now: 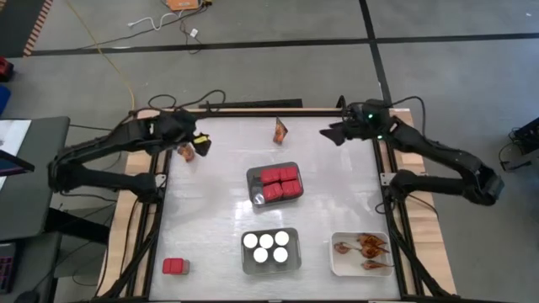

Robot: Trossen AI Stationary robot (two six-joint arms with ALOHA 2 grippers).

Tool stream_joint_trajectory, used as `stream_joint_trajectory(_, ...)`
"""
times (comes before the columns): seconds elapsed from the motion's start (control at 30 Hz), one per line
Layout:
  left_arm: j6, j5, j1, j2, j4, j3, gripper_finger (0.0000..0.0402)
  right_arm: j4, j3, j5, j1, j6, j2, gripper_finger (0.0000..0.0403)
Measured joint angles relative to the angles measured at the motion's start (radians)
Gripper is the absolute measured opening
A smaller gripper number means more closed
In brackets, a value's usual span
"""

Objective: Sort spices by type
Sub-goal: Put the orange seasoning pack into the white bin

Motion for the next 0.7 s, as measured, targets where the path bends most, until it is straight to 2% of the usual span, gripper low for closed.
stream_joint_trajectory(0.1,0.068,0.002,0.051,0.002,-0.006,-0.006,0.0306,0.130,0.018,0.135,0.121,-0.028,0.073,0.0384)
stream_joint_trajectory(0.23,0.171,0.073,0.120,-0.028,0.149,-0.095,0.0306,0.123,0.158,0.305,0.244,-0.077,0.228,0.0372)
stream_joint_trajectory(0.37,0.229,0.199,0.207,-0.082,0.288,-0.206,0.0306,0.040,0.369,0.331,0.293,-0.076,0.417,0.0368)
stream_joint_trajectory(0.47,0.250,0.272,0.262,-0.118,0.343,-0.260,0.0306,-0.121,0.566,0.347,0.299,-0.073,0.567,0.0368)
stream_joint_trajectory(0.6,0.259,0.331,0.310,-0.141,0.356,-0.286,0.0306,-0.364,0.806,0.399,0.290,-0.028,0.762,0.0368)
stream_joint_trajectory(0.7,0.287,0.362,0.320,-0.145,0.350,-0.291,0.0306,-0.432,0.924,0.402,0.274,-0.025,0.876,0.0368)
